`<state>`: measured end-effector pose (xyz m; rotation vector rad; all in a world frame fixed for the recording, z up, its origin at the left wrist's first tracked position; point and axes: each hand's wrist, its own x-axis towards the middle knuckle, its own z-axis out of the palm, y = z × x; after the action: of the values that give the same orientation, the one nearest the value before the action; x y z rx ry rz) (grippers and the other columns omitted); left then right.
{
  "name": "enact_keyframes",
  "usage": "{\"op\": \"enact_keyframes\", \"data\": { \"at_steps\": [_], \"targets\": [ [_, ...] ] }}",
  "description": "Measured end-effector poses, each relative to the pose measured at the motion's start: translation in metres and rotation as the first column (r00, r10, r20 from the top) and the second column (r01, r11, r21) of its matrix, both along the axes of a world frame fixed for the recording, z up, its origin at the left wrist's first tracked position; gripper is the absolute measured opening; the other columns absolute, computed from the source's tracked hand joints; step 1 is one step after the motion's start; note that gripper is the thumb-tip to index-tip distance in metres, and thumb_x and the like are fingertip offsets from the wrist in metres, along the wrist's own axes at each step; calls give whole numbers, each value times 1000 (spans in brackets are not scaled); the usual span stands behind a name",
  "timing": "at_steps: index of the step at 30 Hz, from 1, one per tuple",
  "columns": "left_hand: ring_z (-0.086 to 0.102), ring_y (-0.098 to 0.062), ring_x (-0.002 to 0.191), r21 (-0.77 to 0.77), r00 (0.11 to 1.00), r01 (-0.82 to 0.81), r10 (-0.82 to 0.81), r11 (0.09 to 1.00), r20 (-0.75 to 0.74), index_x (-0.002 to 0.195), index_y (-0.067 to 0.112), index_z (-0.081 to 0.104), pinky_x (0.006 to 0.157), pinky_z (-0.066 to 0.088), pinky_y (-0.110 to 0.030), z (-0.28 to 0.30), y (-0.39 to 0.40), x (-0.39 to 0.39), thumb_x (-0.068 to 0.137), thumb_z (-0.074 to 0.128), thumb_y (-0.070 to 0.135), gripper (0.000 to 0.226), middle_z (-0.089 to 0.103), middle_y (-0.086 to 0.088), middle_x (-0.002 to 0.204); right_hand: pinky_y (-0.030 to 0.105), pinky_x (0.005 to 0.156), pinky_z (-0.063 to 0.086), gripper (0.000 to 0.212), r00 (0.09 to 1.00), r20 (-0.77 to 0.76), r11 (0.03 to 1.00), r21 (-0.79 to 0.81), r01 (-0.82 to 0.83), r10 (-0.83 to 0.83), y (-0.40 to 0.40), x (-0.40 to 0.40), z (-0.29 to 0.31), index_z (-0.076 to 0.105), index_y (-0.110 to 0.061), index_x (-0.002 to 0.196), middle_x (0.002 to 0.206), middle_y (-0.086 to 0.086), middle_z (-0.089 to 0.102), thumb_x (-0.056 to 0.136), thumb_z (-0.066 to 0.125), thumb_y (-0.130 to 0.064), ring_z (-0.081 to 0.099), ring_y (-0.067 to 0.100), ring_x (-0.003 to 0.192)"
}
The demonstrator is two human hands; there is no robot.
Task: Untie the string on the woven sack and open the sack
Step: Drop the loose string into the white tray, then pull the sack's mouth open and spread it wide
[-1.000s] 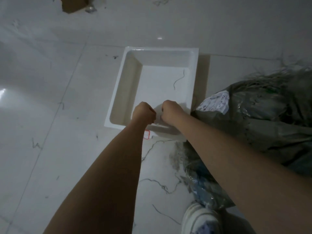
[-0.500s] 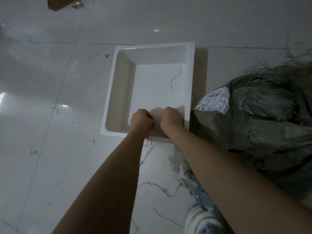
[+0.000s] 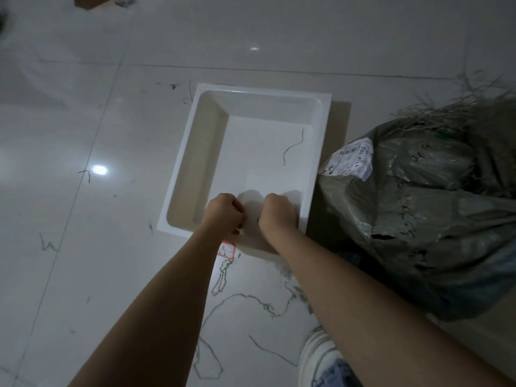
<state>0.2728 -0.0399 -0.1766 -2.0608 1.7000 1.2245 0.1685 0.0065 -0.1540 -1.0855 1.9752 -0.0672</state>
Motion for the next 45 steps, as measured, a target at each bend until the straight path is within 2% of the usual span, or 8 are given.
{"op": "enact_keyframes", "data": {
  "at_steps": [8,12,19,25,32,37,40,45],
  "targets": [
    [61,-31,102,45,901,190,-193,981,388,106,-1,57,91,48,-34,21,6,-18,82,50,8,27,62,-14,100,34,93,45,32,967,-33,967,45,-251,253,-4,-6,25,56,-3,122,128,16,58,90,55,-7,55,31,118],
    [42,-33,132,197,709,247,-315,949,630,129,9,51,112,24,-45,49,7,-35,92,41,28,43,49,-14,140,34,87,47,30,865,-234,876,-87,-474,445,-7,-44,69,59,-3,117,124,16,59,88,54,-5,57,30,113],
    [48,-37,119,-201,832,476,-364,856,419,121,1,53,102,36,-42,109,5,-116,93,39,24,39,54,-22,128,35,80,42,30,860,-510,858,-454,-239,-30,1,-191,158,55,-5,116,122,16,54,91,44,-18,51,32,112],
    [62,-37,102,-312,873,420,-473,852,-118,107,-3,62,89,48,-38,149,38,-219,93,42,35,45,65,-24,107,31,90,42,53,566,104,507,-336,794,-817,72,-305,179,38,1,136,105,8,51,92,44,-28,53,23,92],
    [47,-28,128,-141,732,595,-605,792,-313,134,8,49,103,36,-29,152,94,-279,95,44,37,49,50,-15,141,40,98,46,75,437,254,504,350,790,-863,145,-292,129,36,-6,141,137,18,47,85,57,-52,50,31,123],
    [53,-29,121,-144,754,565,-580,812,-309,127,2,56,96,41,-29,142,105,-282,91,55,16,39,57,-18,133,36,97,49,50,426,398,554,301,776,-813,147,-284,108,51,-14,129,126,10,58,86,62,-37,56,25,114],
    [60,-32,109,-97,829,490,-498,866,-254,119,-7,58,91,48,-34,137,98,-283,87,56,7,35,62,-22,119,26,72,51,11,194,545,426,340,838,-816,147,-281,114,58,-13,91,86,4,60,91,58,-24,57,16,79],
    [53,-20,54,-23,897,349,-342,937,-279,78,1,58,37,46,-16,183,79,-294,84,59,5,7,57,-11,67,24,57,44,14,68,614,317,306,898,-786,146,-282,141,52,-15,78,80,3,56,91,56,-19,54,15,70]
  ]
}}
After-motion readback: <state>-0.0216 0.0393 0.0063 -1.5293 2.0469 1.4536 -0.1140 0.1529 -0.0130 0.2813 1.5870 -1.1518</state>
